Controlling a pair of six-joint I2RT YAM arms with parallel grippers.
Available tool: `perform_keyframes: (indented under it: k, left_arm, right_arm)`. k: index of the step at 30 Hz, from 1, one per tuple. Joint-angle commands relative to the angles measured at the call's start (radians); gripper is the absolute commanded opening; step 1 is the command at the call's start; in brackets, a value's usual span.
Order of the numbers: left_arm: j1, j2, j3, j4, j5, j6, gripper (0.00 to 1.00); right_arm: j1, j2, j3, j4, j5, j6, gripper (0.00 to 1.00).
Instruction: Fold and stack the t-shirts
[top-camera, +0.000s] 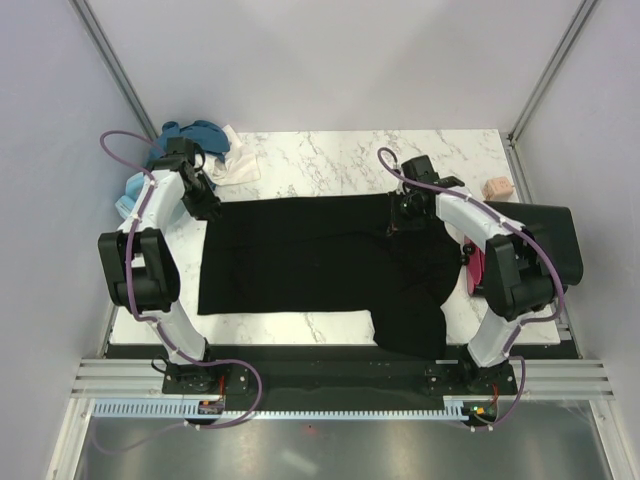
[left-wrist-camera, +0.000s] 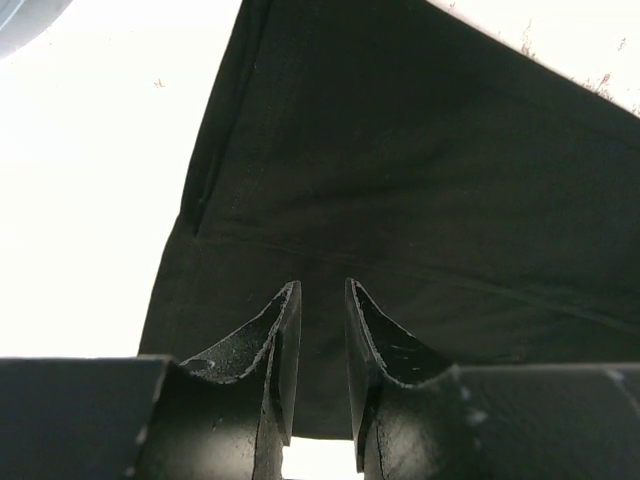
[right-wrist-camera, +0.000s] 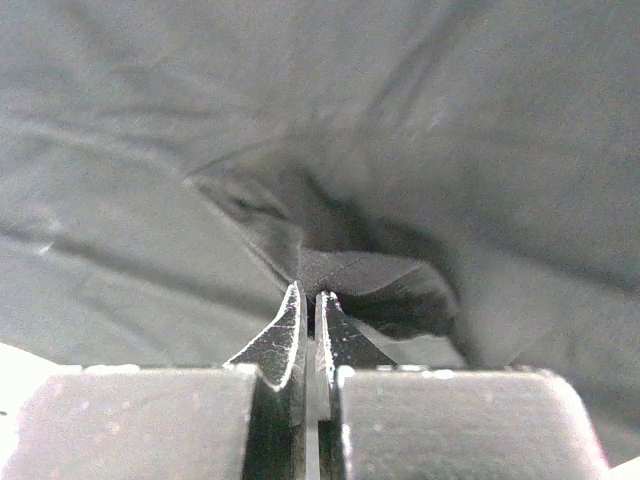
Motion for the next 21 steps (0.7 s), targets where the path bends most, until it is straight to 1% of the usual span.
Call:
perform_keyframes:
  k: [1,2,3,4,5,7,8,9,10,11,13,14,17,21]
  left_arm:
    - [-0.001,0.018,0.01,0.024,0.021,0.008,0.31]
    - [0.0,0.022,0.015,0.022,0.022,0.008,0.31]
    - [0.0,0.024,0.021,0.024,0.025,0.008,0.31]
    - [0.0,0.025,0.026,0.022,0.03,0.008,0.31]
    - [0.0,0.03,0.035,0.021,0.033,0.008,0.31]
    - [-0.001,0.038,0.044,0.022,0.044,0.008,0.3]
    - [0.0,0.044,0.052,0.022,0.047,0.008,0.3]
    - [-0.001,0.044,0.053,0.021,0.051,0.008,0.3]
    - [-0.001,0.045,0.056,0.019,0.059,0.009,0.3]
    - [0.0,0.045,0.056,0.021,0.062,0.009,0.3]
    - [0.0,0.047,0.056,0.022,0.067,0.009,0.3]
    - [0.0,0.047,0.055,0.021,0.068,0.009,0.29]
    - [0.0,0.041,0.047,0.021,0.077,0.009,0.29]
    - [-0.001,0.021,0.033,0.03,0.082,0.009,0.29]
  right_arm:
    - [0.051,-0.097,-0.034,-0.047,-0.013,0.101,0.0]
    - [0.071,-0.101,-0.037,-0.054,-0.017,0.111,0.0]
    - [0.081,-0.105,-0.037,-0.07,-0.023,0.121,0.03]
    - [0.094,-0.102,-0.039,-0.072,-0.045,0.135,0.15]
    - [0.123,-0.098,-0.036,-0.077,-0.048,0.138,0.34]
    - [0.152,-0.095,-0.022,-0.09,-0.034,0.161,0.34]
    - [0.172,-0.094,-0.016,-0.097,-0.028,0.164,0.37]
    - [0.18,-0.094,-0.004,-0.098,-0.013,0.166,0.4]
    - [0.183,-0.1,0.004,-0.103,0.006,0.174,0.46]
    - [0.186,-0.105,0.01,-0.107,0.033,0.174,0.49]
    - [0.186,-0.114,0.033,-0.113,0.071,0.171,0.49]
    - [0.184,-0.115,0.038,-0.12,0.129,0.158,0.49]
    - [0.184,-0.114,0.039,-0.118,0.22,0.137,0.48]
    - [0.183,-0.106,-0.02,-0.057,0.23,0.138,0.47]
